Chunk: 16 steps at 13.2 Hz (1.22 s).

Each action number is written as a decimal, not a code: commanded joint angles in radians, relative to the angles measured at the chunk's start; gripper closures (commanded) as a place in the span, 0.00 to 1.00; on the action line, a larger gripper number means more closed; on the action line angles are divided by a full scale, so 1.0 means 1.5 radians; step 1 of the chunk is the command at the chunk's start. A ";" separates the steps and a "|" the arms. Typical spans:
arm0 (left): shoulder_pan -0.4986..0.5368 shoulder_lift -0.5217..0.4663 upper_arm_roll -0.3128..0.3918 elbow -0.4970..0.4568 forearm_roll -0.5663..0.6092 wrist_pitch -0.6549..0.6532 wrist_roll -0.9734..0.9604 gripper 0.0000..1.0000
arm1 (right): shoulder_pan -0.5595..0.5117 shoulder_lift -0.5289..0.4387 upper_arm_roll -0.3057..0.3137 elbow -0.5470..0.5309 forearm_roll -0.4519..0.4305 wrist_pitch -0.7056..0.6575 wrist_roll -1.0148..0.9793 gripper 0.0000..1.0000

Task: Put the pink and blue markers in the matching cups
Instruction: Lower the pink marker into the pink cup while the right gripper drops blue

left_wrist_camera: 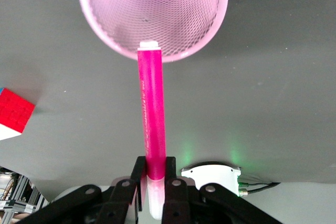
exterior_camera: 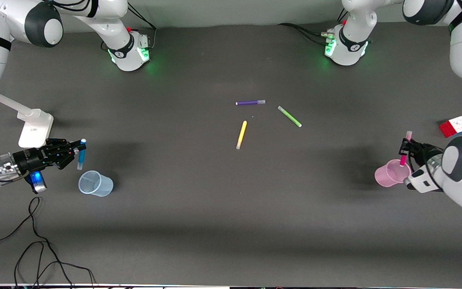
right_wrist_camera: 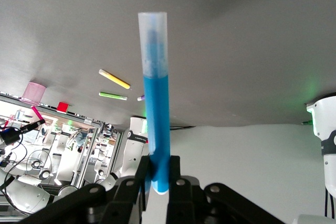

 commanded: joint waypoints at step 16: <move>-0.024 0.049 0.001 0.087 0.019 0.049 -0.004 0.00 | -0.012 0.083 0.005 0.011 0.083 0.124 -0.011 1.00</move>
